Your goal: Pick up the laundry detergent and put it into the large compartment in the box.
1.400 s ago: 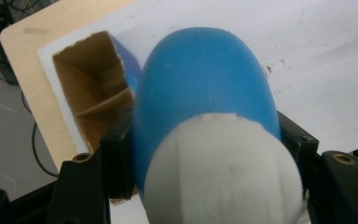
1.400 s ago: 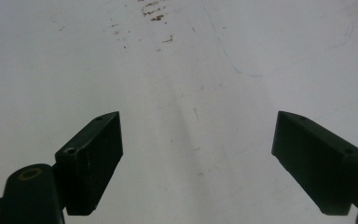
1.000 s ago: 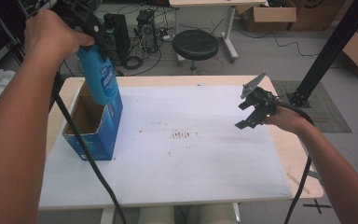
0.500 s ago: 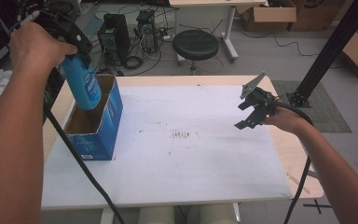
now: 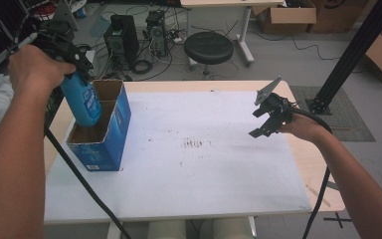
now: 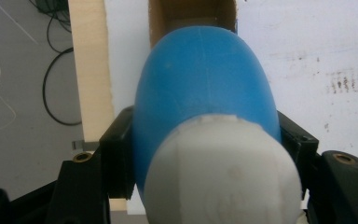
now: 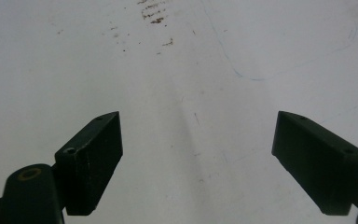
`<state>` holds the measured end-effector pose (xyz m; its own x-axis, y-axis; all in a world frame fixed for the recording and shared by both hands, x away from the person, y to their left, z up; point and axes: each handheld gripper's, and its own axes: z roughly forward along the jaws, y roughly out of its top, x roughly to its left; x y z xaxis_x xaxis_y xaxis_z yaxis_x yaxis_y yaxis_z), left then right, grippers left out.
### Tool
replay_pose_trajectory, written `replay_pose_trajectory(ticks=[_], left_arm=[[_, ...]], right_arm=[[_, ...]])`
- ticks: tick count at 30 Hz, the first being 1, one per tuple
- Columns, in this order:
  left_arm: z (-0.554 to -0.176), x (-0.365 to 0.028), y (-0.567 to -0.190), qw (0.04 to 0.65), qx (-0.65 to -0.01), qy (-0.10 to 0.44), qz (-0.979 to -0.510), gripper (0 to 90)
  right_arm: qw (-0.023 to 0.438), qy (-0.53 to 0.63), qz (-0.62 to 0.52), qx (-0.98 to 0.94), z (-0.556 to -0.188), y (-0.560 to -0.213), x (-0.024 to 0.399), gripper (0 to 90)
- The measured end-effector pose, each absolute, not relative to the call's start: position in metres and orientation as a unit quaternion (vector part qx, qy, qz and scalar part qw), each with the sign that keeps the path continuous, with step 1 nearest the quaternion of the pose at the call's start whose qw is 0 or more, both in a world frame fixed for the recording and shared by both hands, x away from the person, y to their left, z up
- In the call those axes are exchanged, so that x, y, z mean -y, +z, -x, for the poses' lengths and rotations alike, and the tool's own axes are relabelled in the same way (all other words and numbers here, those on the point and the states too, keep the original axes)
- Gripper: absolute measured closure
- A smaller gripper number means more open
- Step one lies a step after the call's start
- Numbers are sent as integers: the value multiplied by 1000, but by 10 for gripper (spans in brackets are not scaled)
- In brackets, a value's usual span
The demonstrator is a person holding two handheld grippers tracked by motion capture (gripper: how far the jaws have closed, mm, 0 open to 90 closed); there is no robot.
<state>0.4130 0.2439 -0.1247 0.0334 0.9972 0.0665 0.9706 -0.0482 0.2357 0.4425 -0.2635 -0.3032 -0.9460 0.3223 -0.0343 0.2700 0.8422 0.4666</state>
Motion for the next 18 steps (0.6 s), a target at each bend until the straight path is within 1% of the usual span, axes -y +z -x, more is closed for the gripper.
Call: replay_pose_trajectory(ticks=[10, 12, 18], left_arm=[[-414, -249, -158, 70, -687, 101, -716, 380], [-416, -248, -172, 68, -686, 103, -717, 380], [-419, -247, -199, 66, -683, 95, -721, 380]], right_arm=[[53, 233, -156, -959, -443, -306, 263, 158], [52, 232, -157, -959, -443, -307, 264, 158], [50, 232, -162, -958, -442, -309, 265, 157]])
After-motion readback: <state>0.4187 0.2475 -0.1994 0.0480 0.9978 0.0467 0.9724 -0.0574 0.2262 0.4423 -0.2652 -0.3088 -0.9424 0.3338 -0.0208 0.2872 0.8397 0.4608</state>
